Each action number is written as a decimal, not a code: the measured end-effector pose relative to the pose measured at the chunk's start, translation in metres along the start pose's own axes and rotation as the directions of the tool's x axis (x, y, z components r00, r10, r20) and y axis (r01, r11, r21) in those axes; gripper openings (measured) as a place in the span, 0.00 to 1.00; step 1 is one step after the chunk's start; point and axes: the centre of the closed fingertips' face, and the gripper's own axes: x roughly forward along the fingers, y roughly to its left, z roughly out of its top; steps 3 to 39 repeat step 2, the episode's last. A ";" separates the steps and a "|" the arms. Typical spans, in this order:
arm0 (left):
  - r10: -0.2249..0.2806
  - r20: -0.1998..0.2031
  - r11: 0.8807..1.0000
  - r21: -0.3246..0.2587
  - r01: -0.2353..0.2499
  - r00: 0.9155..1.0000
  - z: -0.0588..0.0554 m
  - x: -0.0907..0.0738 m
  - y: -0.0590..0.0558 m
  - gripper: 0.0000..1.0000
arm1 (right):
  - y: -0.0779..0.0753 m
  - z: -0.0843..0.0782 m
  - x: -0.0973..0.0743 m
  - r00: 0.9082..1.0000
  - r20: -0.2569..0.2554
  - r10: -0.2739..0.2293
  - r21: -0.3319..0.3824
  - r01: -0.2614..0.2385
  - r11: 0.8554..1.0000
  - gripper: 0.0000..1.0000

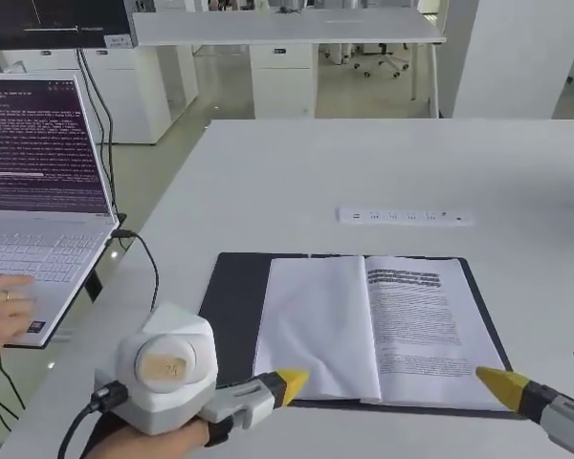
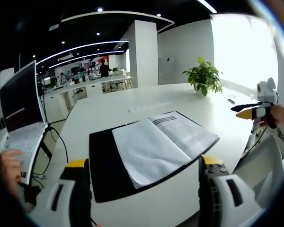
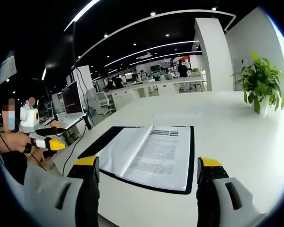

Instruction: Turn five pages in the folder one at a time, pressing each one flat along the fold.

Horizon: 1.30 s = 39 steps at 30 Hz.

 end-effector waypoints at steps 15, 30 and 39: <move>-0.003 0.002 1.000 0.004 0.003 1.000 0.000 0.000 -0.002 0.93 | 0.004 -0.001 0.001 1.000 0.003 0.010 -0.015 -0.010 1.000 0.84; -0.003 0.002 1.000 0.004 0.003 1.000 0.000 0.000 -0.002 0.93 | 0.004 -0.001 0.001 1.000 0.003 0.010 -0.015 -0.010 1.000 0.84; -0.003 0.002 1.000 0.004 0.003 1.000 0.000 0.000 -0.002 0.93 | 0.004 -0.001 0.001 1.000 0.003 0.010 -0.015 -0.010 1.000 0.84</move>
